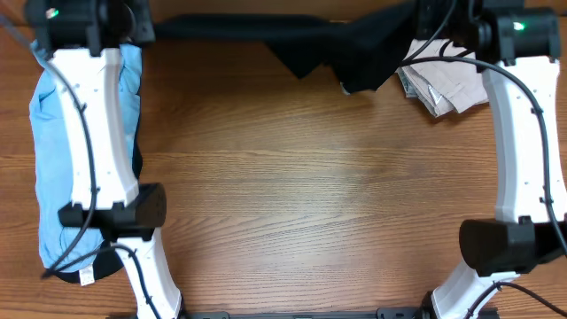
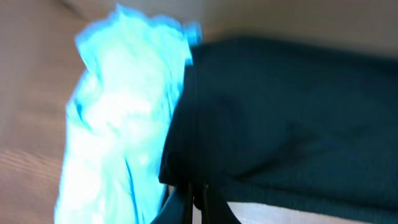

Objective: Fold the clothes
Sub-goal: 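Lift the black garment with both grippers and carry it toward the table's far edge, then lay the black garment down flat, pulling both grippers toward the near edge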

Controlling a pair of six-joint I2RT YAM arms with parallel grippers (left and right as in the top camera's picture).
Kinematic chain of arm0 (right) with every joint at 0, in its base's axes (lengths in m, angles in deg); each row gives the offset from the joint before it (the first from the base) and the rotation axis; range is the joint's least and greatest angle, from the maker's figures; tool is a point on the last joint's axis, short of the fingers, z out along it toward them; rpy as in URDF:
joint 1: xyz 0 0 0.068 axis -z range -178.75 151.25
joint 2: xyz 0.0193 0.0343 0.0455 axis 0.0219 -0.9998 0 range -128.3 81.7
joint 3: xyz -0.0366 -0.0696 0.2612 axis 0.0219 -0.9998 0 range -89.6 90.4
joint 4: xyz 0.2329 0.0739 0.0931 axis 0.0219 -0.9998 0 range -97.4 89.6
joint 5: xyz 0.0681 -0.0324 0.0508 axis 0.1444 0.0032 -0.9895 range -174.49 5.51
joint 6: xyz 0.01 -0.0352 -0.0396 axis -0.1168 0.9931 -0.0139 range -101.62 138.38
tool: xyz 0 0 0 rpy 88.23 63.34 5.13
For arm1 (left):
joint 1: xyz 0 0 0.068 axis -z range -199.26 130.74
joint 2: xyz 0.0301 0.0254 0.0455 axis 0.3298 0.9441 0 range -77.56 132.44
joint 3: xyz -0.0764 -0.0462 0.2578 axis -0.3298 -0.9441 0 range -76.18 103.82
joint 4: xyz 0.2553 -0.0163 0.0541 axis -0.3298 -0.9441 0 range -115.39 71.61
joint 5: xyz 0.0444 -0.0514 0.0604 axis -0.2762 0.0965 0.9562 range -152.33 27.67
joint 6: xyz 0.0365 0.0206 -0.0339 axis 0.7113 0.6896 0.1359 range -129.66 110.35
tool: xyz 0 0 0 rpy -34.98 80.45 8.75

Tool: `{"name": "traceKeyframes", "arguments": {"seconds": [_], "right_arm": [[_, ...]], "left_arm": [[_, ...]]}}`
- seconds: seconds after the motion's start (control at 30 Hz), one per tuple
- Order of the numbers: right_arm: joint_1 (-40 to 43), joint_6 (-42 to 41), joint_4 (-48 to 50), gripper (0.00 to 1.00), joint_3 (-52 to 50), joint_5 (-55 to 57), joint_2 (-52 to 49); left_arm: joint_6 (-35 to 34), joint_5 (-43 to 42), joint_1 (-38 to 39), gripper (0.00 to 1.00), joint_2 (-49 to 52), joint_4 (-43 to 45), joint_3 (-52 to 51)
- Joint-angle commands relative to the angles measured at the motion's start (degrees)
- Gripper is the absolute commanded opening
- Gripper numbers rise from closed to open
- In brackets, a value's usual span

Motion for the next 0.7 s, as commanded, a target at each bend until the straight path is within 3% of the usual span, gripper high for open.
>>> {"name": "traceKeyframes", "arguments": {"seconds": [0.0,0.07,0.3,0.53,0.67], "right_arm": [[0.52,-2.29,-3.15,0.04,1.05,-1.49,3.34],[0.52,-3.37,-6.75,0.04,1.05,-1.77,3.76],[0.52,-5.07,-16.46,0.04,1.05,-5.49,7.34],[0.50,-7.63,-27.45,0.04,0.02,-5.33,15.56],[0.50,-12.02,-29.94,0.04,-7.52,-4.04,21.90]], "left_arm": [[-4.22,-1.84,-0.39,0.04,-0.74,-3.15,0.44],[-4.55,-1.86,-0.39,0.04,-1.36,-5.11,0.42],[-2.14,-14.05,-0.22,0.04,-6.43,-5.11,-2.51],[-4.33,-10.29,0.46,0.04,-20.63,-5.11,-25.05],[-5.86,-8.57,0.42,0.04,-29.59,-5.03,-40.63]]}}
